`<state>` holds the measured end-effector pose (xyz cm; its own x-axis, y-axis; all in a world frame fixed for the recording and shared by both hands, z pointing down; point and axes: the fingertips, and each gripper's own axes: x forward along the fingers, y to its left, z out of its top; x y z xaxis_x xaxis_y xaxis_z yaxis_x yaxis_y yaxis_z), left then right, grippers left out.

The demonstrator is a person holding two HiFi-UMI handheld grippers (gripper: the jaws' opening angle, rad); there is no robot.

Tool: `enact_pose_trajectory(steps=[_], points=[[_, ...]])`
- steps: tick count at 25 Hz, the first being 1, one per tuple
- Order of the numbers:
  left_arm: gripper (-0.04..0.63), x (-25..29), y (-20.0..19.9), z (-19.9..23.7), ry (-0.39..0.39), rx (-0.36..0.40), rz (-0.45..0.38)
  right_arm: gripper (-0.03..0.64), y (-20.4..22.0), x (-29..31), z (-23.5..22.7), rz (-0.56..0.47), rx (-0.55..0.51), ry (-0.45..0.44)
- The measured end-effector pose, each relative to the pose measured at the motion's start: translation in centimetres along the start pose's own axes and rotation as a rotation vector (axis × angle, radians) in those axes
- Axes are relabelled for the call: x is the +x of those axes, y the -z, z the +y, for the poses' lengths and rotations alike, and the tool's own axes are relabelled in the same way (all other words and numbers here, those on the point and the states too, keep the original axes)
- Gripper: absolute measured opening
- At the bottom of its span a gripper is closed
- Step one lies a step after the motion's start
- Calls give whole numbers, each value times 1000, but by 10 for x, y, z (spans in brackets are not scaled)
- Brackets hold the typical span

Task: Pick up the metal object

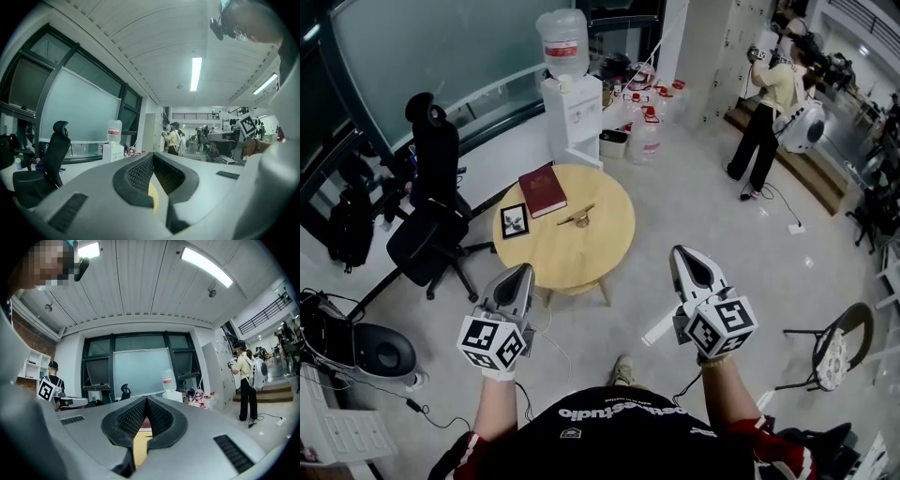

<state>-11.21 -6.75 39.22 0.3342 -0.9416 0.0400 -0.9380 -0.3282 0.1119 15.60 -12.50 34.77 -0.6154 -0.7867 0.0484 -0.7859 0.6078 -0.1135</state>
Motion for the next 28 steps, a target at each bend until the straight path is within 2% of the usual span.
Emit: enact_pose_trajectory(steps=[7,15,22,28], points=[[17,72,4,-19,52,23,27,26,-4,22,-57,3,14,17],[17,123,-8,-31,55,34,21,27,-19,43,-98,-2,7,-12],[17,132,-10,-28,39,24,4,27,-27,61,-102,-7,-4,-54],[17,130,-5,5,46,11,17,27,-26,86,-80,2,-16,-55]])
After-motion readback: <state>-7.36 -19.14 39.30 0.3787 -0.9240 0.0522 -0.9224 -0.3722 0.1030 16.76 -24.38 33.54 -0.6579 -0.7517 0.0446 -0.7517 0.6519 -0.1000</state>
